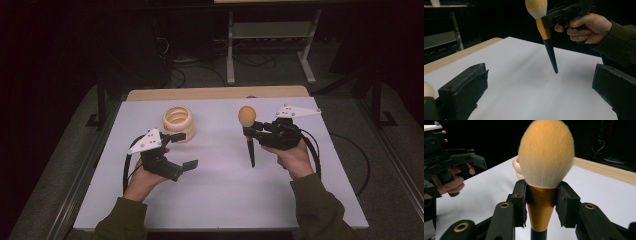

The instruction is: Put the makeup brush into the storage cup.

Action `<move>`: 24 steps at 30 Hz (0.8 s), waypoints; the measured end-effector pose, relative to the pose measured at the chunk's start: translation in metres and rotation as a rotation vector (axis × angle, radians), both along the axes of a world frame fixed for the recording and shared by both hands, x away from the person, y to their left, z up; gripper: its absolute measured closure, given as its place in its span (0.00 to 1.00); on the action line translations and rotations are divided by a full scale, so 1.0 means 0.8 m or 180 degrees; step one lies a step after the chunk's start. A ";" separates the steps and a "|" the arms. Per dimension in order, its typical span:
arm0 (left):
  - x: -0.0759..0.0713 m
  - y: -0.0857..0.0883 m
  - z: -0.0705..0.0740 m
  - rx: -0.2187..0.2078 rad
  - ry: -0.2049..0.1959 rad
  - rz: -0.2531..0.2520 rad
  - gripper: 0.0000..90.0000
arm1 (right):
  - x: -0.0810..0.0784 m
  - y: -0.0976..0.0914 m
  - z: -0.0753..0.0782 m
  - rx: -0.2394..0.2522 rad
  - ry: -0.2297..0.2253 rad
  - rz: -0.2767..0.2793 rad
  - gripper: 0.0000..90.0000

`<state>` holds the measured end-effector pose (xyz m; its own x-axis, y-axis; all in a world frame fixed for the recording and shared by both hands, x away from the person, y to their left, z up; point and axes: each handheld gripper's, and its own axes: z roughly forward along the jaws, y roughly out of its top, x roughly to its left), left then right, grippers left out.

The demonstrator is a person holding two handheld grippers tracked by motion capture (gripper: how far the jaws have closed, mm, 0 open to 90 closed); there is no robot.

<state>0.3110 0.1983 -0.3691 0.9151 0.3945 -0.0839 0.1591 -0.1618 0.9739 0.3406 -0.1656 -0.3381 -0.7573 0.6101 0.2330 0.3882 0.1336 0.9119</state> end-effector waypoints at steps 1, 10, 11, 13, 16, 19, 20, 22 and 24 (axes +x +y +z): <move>0.000 -0.002 -0.001 0.0003 -0.0002 -0.0011 0.00 | -0.001 0.001 0.000 0.0010 0.0006 0.0017 0.69; 0.006 -0.011 -0.007 -0.0046 0.0007 -0.0085 0.00 | -0.006 0.008 0.003 0.0100 -0.0085 0.0123 0.69; 0.005 -0.012 -0.007 -0.0057 0.0021 -0.0086 0.00 | -0.007 0.008 0.003 0.0111 -0.0101 0.0123 0.69; 0.005 -0.014 -0.009 -0.0051 0.0025 -0.0092 0.00 | -0.008 0.007 0.004 0.0140 -0.0108 0.0141 0.69; 0.004 -0.018 -0.010 0.0004 0.0009 -0.0128 0.00 | -0.010 0.006 0.004 0.0177 -0.0129 0.0170 0.69; 0.003 -0.024 -0.012 -0.0025 0.0034 -0.0158 0.00 | -0.011 0.008 0.004 0.0225 -0.0149 0.0207 0.69; 0.003 -0.025 -0.012 -0.0024 0.0031 -0.0170 0.00 | -0.011 0.009 0.004 0.0228 -0.0159 0.0224 0.69; 0.001 -0.029 -0.012 -0.0001 0.0034 -0.0204 0.00 | -0.012 0.011 0.004 0.0261 -0.0176 0.0243 0.69; 0.000 -0.033 -0.013 0.0003 0.0050 -0.0224 0.00 | -0.013 0.014 0.004 0.0276 -0.0183 0.0290 0.69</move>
